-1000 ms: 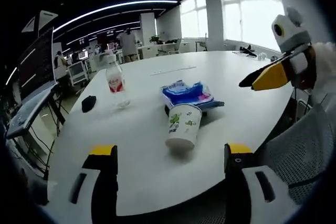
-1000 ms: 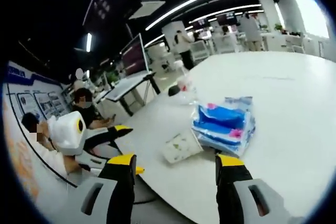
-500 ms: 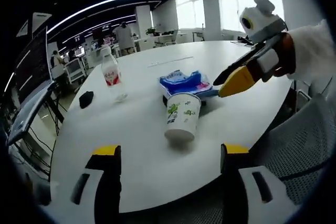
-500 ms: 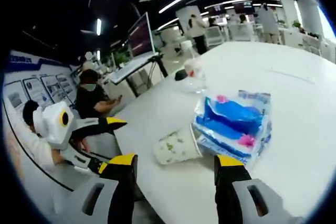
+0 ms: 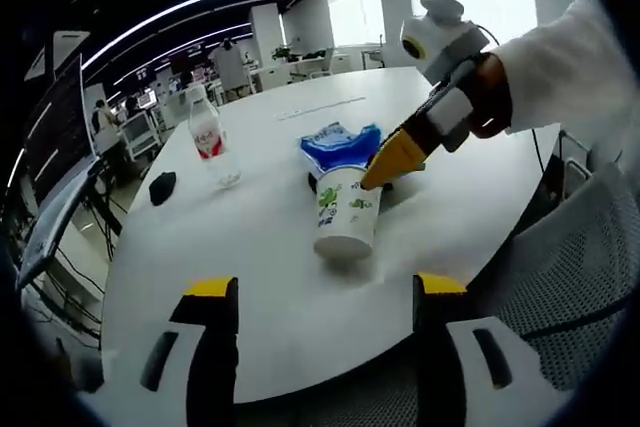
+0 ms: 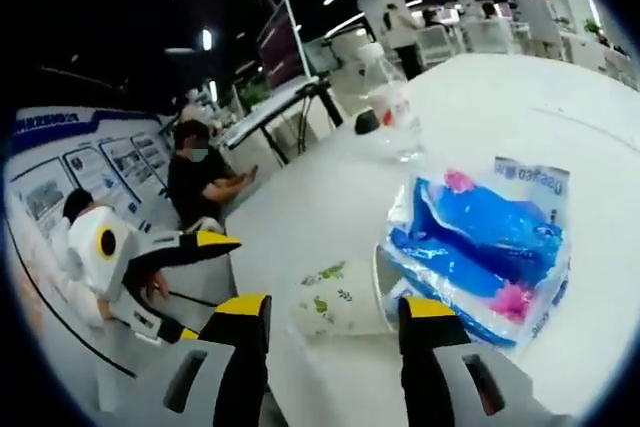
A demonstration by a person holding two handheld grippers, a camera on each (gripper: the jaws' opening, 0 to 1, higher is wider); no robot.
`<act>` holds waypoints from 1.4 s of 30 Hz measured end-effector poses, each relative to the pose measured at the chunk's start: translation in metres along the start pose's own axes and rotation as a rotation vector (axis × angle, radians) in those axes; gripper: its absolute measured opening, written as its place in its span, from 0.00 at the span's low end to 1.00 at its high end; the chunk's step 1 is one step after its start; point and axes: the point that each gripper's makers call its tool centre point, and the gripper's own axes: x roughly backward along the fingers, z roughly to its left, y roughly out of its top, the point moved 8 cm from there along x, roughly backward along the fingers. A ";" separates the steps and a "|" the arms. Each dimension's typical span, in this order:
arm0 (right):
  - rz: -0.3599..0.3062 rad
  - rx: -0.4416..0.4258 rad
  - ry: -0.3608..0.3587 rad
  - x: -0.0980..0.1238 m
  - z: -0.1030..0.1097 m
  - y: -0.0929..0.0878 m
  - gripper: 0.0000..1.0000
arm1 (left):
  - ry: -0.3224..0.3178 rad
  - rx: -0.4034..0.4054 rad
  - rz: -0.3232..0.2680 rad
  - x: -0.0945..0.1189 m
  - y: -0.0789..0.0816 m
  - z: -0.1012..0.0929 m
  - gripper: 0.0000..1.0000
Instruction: Arrange the tabletop items into an orderly group along one side of the table until the central work area is clear of visible clutter.
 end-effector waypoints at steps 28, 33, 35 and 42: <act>-0.100 -0.283 0.135 0.009 0.010 -0.029 0.00 | 0.001 -0.040 0.038 0.000 -0.004 0.003 0.60; -0.147 -0.398 0.129 0.009 0.002 -0.037 0.00 | 0.002 -0.047 0.043 -0.001 -0.006 0.004 0.58; -0.156 -0.399 0.127 0.009 0.003 -0.037 0.00 | 0.002 -0.049 0.040 -0.001 -0.006 0.004 0.58; -0.184 -0.404 0.138 0.006 0.005 -0.030 0.13 | 0.002 -0.053 0.045 -0.002 -0.007 0.005 0.56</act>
